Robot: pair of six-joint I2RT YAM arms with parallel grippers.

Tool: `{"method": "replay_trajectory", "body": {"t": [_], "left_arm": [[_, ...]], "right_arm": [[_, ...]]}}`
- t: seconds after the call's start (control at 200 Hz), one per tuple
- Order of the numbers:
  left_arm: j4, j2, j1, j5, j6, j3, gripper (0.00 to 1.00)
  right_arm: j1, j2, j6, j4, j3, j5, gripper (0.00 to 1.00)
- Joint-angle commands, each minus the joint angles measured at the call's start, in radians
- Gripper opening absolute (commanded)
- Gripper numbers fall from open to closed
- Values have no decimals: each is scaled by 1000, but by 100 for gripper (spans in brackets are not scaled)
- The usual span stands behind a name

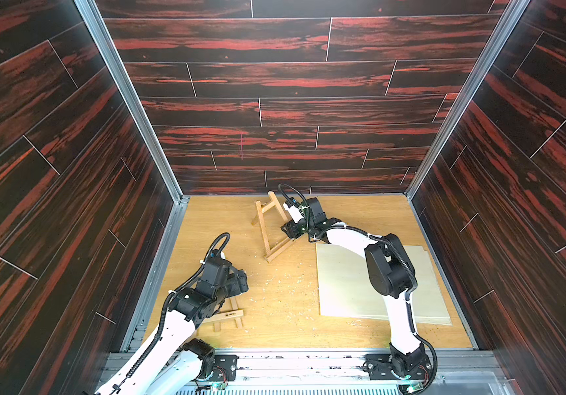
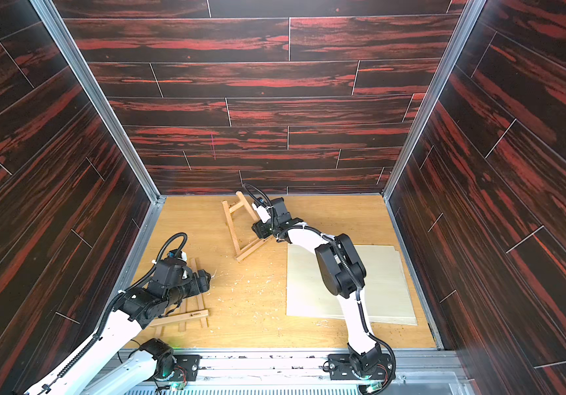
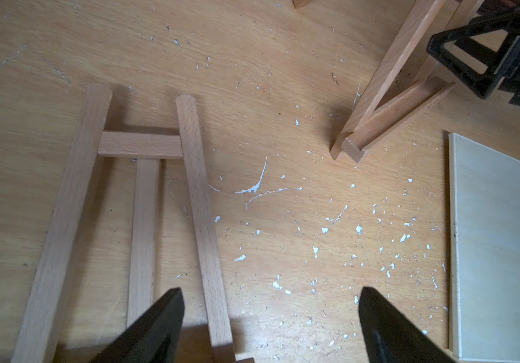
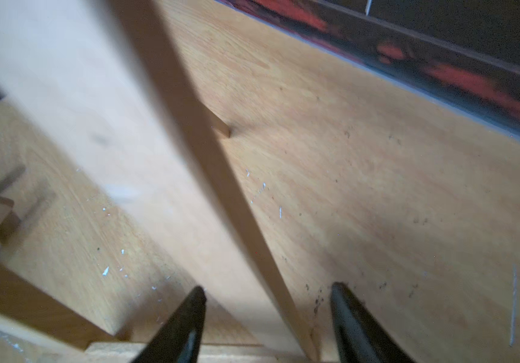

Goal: Disassemble the easel
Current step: Pick up the easel at the center of the board.

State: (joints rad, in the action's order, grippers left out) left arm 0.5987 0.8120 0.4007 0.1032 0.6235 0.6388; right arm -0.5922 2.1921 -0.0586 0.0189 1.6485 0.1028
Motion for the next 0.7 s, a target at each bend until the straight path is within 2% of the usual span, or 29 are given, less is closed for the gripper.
{"method": "replay_trajectory", "body": {"t": [0.0, 0.09, 0.25, 0.511, 0.691], "left_arm": [[18, -2, -9, -10, -13, 13, 91], [18, -1, -14, -14, -13, 14, 91], [13, 3, -20, -22, -11, 13, 91], [9, 1, -25, -26, -8, 13, 91], [-2, 1, -26, -27, 2, 8, 91]], "right_arm": [[-9, 65, -61, -36, 35, 44, 53], [-10, 72, -70, -43, 42, 54, 44], [-10, 80, -75, -45, 52, 73, 42], [-18, 65, -100, -62, 25, 60, 28], [-27, 24, -125, -86, -13, 27, 25]]}}
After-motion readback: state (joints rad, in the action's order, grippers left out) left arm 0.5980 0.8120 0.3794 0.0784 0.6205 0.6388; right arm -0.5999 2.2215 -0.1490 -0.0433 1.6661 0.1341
